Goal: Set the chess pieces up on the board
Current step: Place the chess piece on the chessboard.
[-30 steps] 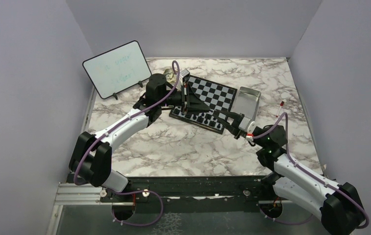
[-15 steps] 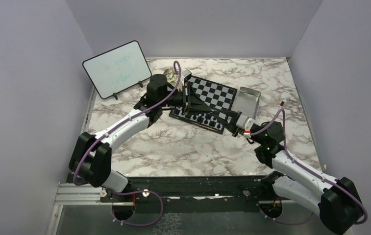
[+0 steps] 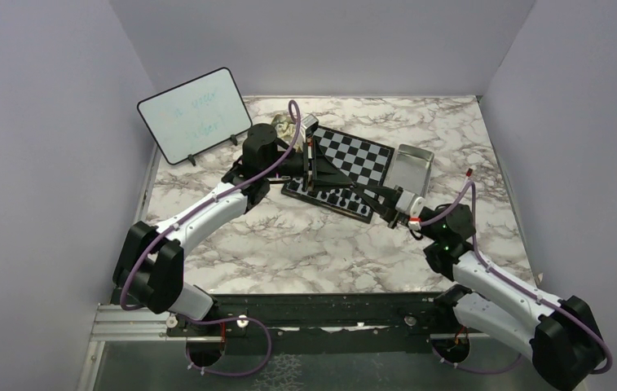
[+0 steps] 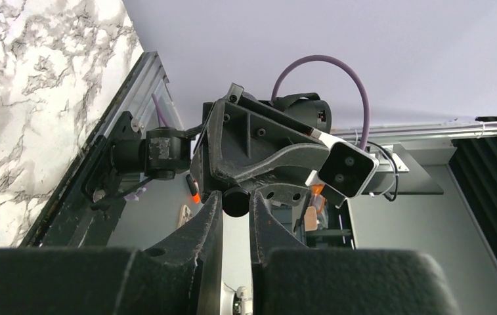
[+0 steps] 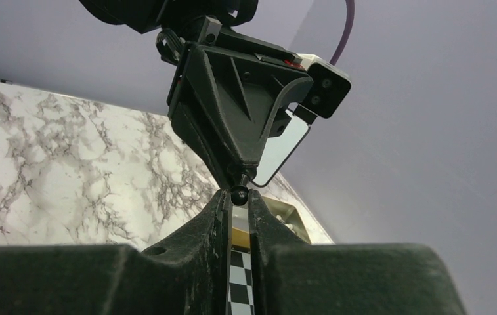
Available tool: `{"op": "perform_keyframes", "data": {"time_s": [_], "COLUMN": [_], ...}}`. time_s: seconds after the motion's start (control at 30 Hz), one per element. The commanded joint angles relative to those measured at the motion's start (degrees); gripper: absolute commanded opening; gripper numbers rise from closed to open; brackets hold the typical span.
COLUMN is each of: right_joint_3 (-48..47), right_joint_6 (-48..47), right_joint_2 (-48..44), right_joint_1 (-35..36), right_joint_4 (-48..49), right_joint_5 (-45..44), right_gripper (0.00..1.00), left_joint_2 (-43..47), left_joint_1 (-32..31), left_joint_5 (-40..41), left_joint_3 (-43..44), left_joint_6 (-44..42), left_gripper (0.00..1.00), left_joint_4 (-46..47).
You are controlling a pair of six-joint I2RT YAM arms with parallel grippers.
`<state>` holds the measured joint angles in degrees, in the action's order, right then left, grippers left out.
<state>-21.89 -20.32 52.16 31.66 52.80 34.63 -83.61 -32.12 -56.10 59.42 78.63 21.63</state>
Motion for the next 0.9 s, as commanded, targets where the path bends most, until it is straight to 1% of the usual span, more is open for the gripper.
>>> {"op": "perform_keyframes", "data": {"time_s": [0.0, 0.2, 0.27, 0.33, 0.37, 0.4, 0.43, 0.53, 0.63, 0.67, 0.7, 0.73, 0.77, 0.83, 0.87], "right_joint_3": [0.09, -0.35, -0.26, -0.18, -0.17, -0.17, -0.25, -0.85, -2.94, -3.83, -4.61, -5.39, -5.97, -6.38, -6.72], "right_joint_6": [1.84, 2.29, 2.55, 2.88, 3.21, 3.75, 4.45, 8.04, 12.38, 13.83, 15.06, 16.07, 16.8, 18.8, 22.35], "right_joint_2": [-0.87, -0.22, -0.21, -0.34, -0.38, -0.4, -0.47, -0.78, -1.3, -1.61, -1.94, -2.33, -2.73, -3.53, -3.92], "right_joint_1": [0.27, 0.25, 0.29, 0.27, 0.29, 0.29, 0.27, 0.29, 0.25, 0.28, 0.25, 0.25, 0.27, 0.26, 0.3], "right_joint_4": [4.46, 4.9, 5.07, 5.2, 5.21, 5.15, 5.01, 3.12, -2.67, -5.38, -8.1, -10.89, -13.27, -16.11, -17.65], "right_joint_5": [0.7, 0.79, 0.67, 0.61, 0.61, 0.49, 0.33, -1.56, -4.47, -5.54, -6.65, -7.7, -8.46, -10.98, -13.86], "right_gripper": [0.21, 0.2, 0.1, 0.03, 0.01, 0.01, 0.01, 0.01, 0.01, 0.01, 0.01, 0.01, 0.01, 0.01, 0.01], "left_joint_2": [1.44, 1.35, 1.39, 1.44, 1.44, 1.44, 1.44, 1.3, 0.85, 0.82, 0.73, 0.67, 0.46, -0.34, -0.73], "left_joint_1": [-0.22, -0.26, -0.23, -0.18, -0.22, -0.22, -0.15, 0.16, 1.27, 1.86, 2.61, 3.47, 4.38, 6.39, 7.81], "left_joint_5": [0.64, 0.55, 0.58, 0.68, 0.79, 0.92, 1.12, 2.3, 2.75, 3.2, 3.9, 4.9, 6.22, 8.11, 8.32], "left_joint_3": [-0.6, -0.42, -0.59, -0.82, -0.99, -1.09, -1.28, -1.23, -0.4, -0.24, 0.0, 0.26, 0.77, 2.07, 2.69], "left_joint_6": [-0.26, -0.31, -0.32, -0.47, -0.6, -0.85, -0.99, -2.23, -4.78, -6.04, -7.71, -9.77, -12.22, -17.14, -19.2], "left_gripper": [0.0, 0.0, 0.0, 0.0, 0.0, 0.04, 0.09, 0.3, 0.45, 0.53, 0.64, 0.91, 0.98, 0.99, 0.99], "left_joint_4": [1.05, 1.05, 1.05, 1.05, 1.05, 1.05, 1.05, 1.05, 0.82, 0.37, -0.7, -2.43, -5.22, -11.19, -13.68]}}
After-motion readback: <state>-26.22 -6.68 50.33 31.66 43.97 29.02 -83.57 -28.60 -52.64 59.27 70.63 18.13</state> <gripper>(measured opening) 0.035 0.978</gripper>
